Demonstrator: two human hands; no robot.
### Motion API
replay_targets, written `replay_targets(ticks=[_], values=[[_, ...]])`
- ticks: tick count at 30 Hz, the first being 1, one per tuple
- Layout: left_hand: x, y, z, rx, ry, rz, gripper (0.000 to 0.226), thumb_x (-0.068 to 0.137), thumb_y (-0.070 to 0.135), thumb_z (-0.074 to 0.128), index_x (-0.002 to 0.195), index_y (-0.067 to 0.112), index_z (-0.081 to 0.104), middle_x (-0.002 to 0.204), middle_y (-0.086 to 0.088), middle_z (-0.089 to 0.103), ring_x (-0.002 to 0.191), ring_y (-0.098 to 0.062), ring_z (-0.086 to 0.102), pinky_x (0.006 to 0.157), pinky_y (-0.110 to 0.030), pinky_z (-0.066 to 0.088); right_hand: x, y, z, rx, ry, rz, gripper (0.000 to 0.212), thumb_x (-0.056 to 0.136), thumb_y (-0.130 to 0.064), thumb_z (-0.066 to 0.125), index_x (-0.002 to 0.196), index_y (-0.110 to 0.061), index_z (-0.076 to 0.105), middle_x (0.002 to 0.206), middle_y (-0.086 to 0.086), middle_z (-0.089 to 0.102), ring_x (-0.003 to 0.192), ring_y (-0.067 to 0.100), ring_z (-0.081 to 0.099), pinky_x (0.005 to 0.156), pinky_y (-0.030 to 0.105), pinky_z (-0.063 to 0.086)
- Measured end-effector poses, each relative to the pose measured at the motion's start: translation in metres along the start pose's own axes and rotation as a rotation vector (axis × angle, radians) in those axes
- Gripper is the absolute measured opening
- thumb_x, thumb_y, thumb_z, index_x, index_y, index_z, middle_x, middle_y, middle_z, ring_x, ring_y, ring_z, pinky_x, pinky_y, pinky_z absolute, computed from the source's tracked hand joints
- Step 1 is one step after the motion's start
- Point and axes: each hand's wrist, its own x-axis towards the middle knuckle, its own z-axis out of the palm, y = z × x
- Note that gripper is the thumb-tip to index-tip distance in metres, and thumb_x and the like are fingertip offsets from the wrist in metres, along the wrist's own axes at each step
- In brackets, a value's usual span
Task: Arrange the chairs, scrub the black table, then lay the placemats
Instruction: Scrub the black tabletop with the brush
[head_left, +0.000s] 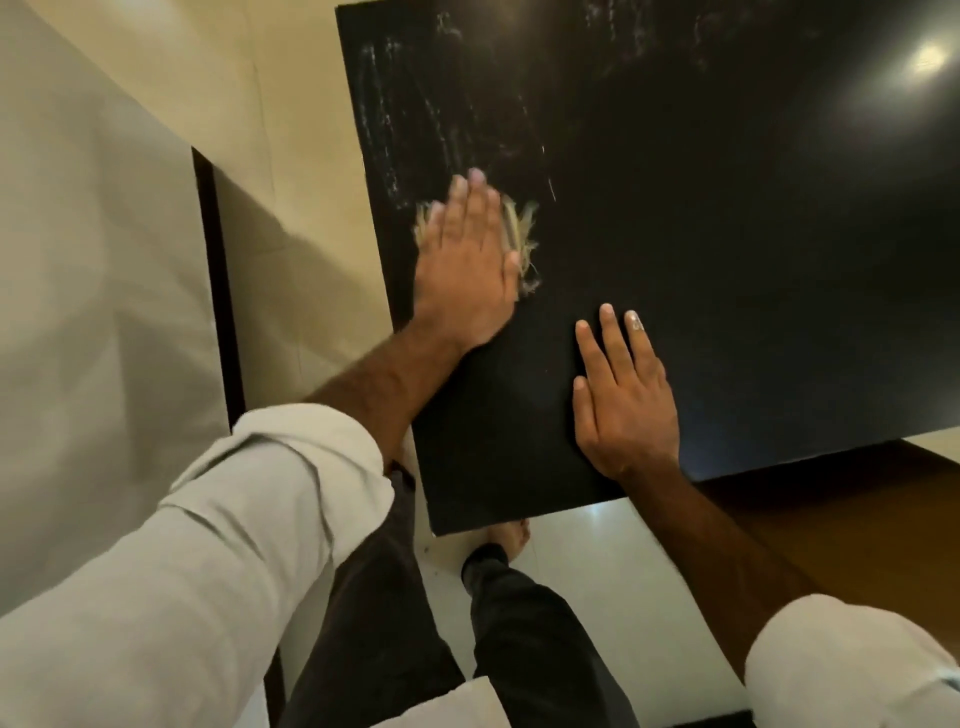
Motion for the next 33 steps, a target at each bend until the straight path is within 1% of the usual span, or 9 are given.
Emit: replay_targets(ticks=[4, 7, 9, 12, 17, 21, 25, 29, 33], values=[[-0.042, 0.025, 0.003, -0.007, -0.16, 0.367, 0.077, 0.114, 0.051, 0.018, 0.174, 0.007, -0.003, 0.183, -0.018, -0.014, 0.171, -0.033, -0.01, 0.137, -0.057, 0.009, 0.002, -0.001, 0.0, 0.007, 0.001, 0.114, 0.077, 0.111, -0.048, 0.036, 0.178, -0.017, 0.014, 0.186, 0.008, -0.002, 0.172, 0.028, -0.003, 0.133, 0.05, 0.018], [-0.077, -0.012, 0.004, 0.024, -0.235, 0.496, 0.079, 0.115, 0.051, 0.02, 0.175, 0.007, -0.007, 0.183, -0.016, -0.018, 0.17, -0.032, -0.014, 0.138, -0.055, 0.004, 0.004, -0.001, 0.002, 0.01, -0.019, 0.151, 0.081, 0.111, -0.05, 0.036, 0.177, -0.013, 0.009, 0.186, 0.008, -0.004, 0.172, 0.025, -0.005, 0.136, 0.047, 0.01], [-0.071, -0.053, 0.002, 0.032, -0.222, 0.473, 0.079, 0.115, 0.05, 0.02, 0.175, 0.007, -0.006, 0.183, -0.016, -0.016, 0.171, -0.032, -0.012, 0.137, -0.054, 0.008, 0.008, 0.0, 0.004, 0.01, -0.041, 0.161, 0.082, 0.111, -0.051, 0.037, 0.177, -0.012, 0.007, 0.186, 0.008, -0.004, 0.172, 0.024, -0.006, 0.138, 0.046, 0.008], [-0.015, -0.093, -0.007, 0.079, -0.188, 0.407, 0.077, 0.115, 0.05, 0.016, 0.175, 0.007, -0.006, 0.183, -0.016, -0.015, 0.171, -0.033, -0.01, 0.137, -0.056, 0.012, 0.009, 0.0, 0.006, 0.013, -0.046, 0.174, 0.081, 0.112, -0.051, 0.036, 0.177, -0.013, 0.006, 0.186, 0.007, -0.005, 0.172, 0.022, -0.006, 0.138, 0.044, 0.007], [0.082, -0.053, -0.017, 0.052, -0.088, 0.347, 0.078, 0.113, 0.05, 0.018, 0.175, 0.004, 0.005, 0.184, -0.018, -0.006, 0.171, -0.034, -0.004, 0.138, -0.055, 0.01, 0.009, -0.004, 0.002, 0.038, -0.023, 0.191, 0.078, 0.113, -0.049, 0.035, 0.177, -0.013, 0.009, 0.186, 0.006, 0.0, 0.172, 0.022, -0.005, 0.137, 0.043, 0.007], [0.061, 0.012, -0.006, 0.053, -0.085, 0.556, 0.077, 0.113, 0.048, 0.02, 0.175, 0.004, 0.006, 0.184, -0.02, -0.004, 0.171, -0.036, -0.001, 0.137, -0.058, 0.013, 0.006, -0.002, 0.003, 0.055, 0.016, 0.174, 0.078, 0.112, -0.046, 0.037, 0.177, -0.01, 0.013, 0.186, 0.008, 0.004, 0.172, 0.024, -0.002, 0.138, 0.042, 0.007], [0.004, 0.006, 0.001, 0.083, -0.168, 0.723, 0.076, 0.116, 0.049, 0.018, 0.175, 0.006, -0.001, 0.183, -0.017, -0.014, 0.171, -0.031, -0.011, 0.137, -0.054, 0.009, 0.006, -0.001, 0.005, 0.074, 0.056, 0.153, 0.076, 0.112, -0.043, 0.039, 0.175, -0.007, 0.019, 0.185, 0.011, 0.01, 0.172, 0.026, 0.004, 0.138, 0.045, 0.013], [-0.003, -0.055, -0.002, 0.104, -0.193, 0.67, 0.077, 0.116, 0.05, 0.02, 0.176, 0.008, -0.004, 0.184, -0.012, -0.016, 0.171, -0.027, -0.013, 0.137, -0.053, 0.011, 0.005, -0.002, 0.002, 0.045, 0.044, 0.154, 0.076, 0.112, -0.045, 0.038, 0.176, -0.008, 0.018, 0.185, 0.01, 0.01, 0.172, 0.025, 0.004, 0.138, 0.045, 0.016], [0.043, -0.094, -0.017, 0.116, -0.207, 0.561, 0.076, 0.115, 0.053, 0.012, 0.175, 0.012, -0.009, 0.183, -0.008, -0.021, 0.17, -0.025, -0.016, 0.139, -0.054, 0.009, 0.007, -0.004, 0.0, 0.016, 0.034, 0.166, 0.076, 0.113, -0.049, 0.034, 0.176, -0.009, 0.018, 0.185, 0.01, 0.009, 0.172, 0.024, 0.002, 0.137, 0.044, 0.015]])
